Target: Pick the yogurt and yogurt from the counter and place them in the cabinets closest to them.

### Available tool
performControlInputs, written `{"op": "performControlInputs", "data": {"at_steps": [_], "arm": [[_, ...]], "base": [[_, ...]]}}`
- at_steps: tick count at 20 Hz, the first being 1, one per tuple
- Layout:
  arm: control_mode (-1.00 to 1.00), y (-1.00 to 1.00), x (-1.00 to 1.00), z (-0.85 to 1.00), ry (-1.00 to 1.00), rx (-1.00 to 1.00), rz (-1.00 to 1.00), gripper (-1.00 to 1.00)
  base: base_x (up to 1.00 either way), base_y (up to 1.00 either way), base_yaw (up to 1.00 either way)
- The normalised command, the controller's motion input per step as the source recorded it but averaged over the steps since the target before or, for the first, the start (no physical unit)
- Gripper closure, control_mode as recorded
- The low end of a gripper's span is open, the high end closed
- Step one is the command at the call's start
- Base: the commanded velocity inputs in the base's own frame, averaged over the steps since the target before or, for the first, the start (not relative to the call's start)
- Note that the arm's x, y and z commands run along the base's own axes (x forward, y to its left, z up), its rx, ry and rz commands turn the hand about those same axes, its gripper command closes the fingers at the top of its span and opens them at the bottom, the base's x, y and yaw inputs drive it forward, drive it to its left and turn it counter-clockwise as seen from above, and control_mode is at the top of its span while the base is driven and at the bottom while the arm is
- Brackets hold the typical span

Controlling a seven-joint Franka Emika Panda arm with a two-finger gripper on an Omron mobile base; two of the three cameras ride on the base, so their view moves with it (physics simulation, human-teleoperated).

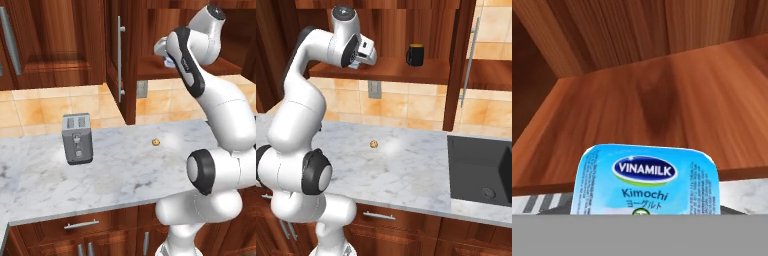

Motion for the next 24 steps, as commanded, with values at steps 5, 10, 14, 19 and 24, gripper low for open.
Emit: {"op": "performControlInputs", "data": {"at_steps": [5, 10, 14, 19, 24], "arm": [[-1.0, 0.0, 0.09, 0.0, 0.0, -0.1, 0.05, 1.0], [-1.0, 0.0, 0.02, -0.03, 0.0, -0.07, 0.03, 1.0], [-1.0, 0.0, 0.0, -0.02, 0.0, 0.0, 0.0, 1.0], [-1.0, 0.0, 0.02, -0.17, -0.03, -0.02, 0.0, 1.0], [-1.0, 0.0, 0.26, -0.12, -0.01, -0.02, 0.0, 1.0]], "base": [[0.0, 0.0, 0.0], [0.0, 0.0, 0.0], [0.0, 0.0, 0.0], [0.0, 0.0, 0.0], [0.0, 0.0, 0.0]]}}
